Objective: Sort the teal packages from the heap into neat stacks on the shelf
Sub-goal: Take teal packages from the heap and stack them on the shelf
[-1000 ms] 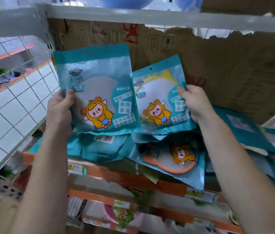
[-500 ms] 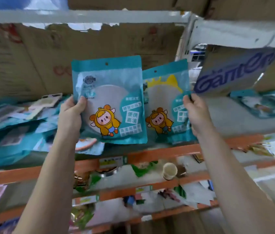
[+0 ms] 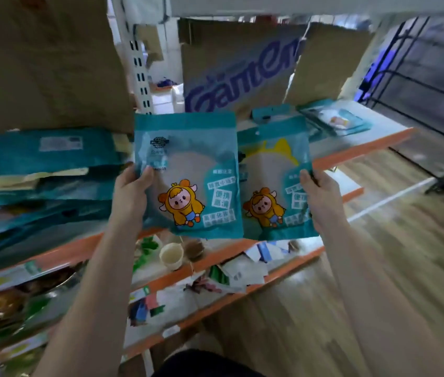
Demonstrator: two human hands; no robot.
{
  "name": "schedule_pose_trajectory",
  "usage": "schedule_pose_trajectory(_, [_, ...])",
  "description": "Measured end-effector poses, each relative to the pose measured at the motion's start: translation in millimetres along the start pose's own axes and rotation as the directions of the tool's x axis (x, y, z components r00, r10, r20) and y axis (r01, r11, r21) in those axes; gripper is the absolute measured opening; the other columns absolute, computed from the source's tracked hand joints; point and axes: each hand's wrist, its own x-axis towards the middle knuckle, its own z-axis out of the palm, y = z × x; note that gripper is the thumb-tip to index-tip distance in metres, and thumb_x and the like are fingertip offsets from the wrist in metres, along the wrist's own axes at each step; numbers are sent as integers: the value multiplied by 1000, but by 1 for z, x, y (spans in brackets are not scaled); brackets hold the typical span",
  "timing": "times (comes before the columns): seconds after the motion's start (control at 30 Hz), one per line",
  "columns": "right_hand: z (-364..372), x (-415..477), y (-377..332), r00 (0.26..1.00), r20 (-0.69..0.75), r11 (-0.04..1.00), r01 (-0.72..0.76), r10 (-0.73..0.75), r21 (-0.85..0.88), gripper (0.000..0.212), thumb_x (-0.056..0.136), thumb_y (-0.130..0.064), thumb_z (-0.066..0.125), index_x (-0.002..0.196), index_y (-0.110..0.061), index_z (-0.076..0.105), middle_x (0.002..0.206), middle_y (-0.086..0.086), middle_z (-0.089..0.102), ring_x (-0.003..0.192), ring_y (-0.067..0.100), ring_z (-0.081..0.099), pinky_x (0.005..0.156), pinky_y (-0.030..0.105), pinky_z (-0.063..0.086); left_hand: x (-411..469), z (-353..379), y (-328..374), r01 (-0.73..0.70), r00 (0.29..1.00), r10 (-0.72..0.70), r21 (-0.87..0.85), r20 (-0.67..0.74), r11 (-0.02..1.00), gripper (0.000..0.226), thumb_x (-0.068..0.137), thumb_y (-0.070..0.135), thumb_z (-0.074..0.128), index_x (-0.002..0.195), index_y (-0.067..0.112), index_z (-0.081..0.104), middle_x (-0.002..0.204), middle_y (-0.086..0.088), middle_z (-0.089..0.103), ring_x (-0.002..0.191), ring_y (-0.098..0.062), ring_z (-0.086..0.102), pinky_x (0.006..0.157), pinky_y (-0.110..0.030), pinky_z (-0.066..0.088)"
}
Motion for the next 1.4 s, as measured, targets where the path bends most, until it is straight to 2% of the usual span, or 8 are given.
schedule_pose_trajectory(0.2, [-33,69,21,998,-44,998,-54,54,-21,11,94,-26,61,86,-20,65,99,17,70,82,25,67,80,42,56,38,72,-23,25,1000,-25,9,6,1000,14,98,14,53,108,7,60,83,1,59,68,-8,55,49,-10,45])
schedule_pose_trajectory(0.27, [-45,101,22,998,-57,998,-39,36,-54,11,95,-24,60,91,-14,66,96,12,71,76,19,67,70,28,56,55,101,-31,53,998,-53,-7,-12,999,15,98,16,54,109,9,60,85,2,59,71,-8,56,50,-10,46])
schedule_pose_trajectory(0.57, [-85,273,28,994,-26,985,-113,111,-128,27,96,-29,58,108,-7,67,84,1,69,68,15,64,65,28,53,128,213,-35,140,988,-144,-53,-64,989,15,97,22,57,110,15,59,89,4,65,76,-13,61,65,-27,51])
schedule_pose_trajectory(0.83, [-71,385,48,983,107,982,-131,146,-134,26,95,-28,60,107,-7,68,75,-2,66,50,2,62,52,19,49,156,248,-42,139,977,-140,-14,-162,990,16,99,19,52,110,11,61,81,0,65,61,-10,64,50,-22,53])
schedule_pose_trajectory(0.97, [-43,426,53,947,274,983,-138,167,-122,26,94,-26,62,107,-5,68,79,0,69,58,6,65,59,24,53,148,261,-49,125,955,-137,-65,-264,990,12,99,17,51,106,11,60,67,5,68,50,-5,64,45,-18,51])
schedule_pose_trajectory(1.13, [-28,465,68,887,452,915,105,91,-391,32,85,-34,72,102,-6,70,90,5,70,76,17,67,70,31,55,122,283,-63,98,904,-137,-115,-404,989,14,100,17,49,104,8,59,62,8,65,49,-3,61,46,-18,51])
schedule_pose_trajectory(1.27, [-30,479,66,827,556,793,281,85,-541,28,85,-37,71,84,-9,67,66,-5,59,59,6,54,47,18,38,96,307,-74,74,854,-141,-152,-502,986,15,101,15,48,92,15,60,62,9,66,50,-2,62,47,-16,50])
schedule_pose_trajectory(1.4, [-29,484,66,782,623,696,437,21,-571,31,89,-37,66,79,-8,64,63,-1,54,54,7,47,45,23,29,75,324,-81,50,809,-134,-160,-572,986,15,100,17,50,90,16,61,74,2,58,56,-7,57,50,-17,51])
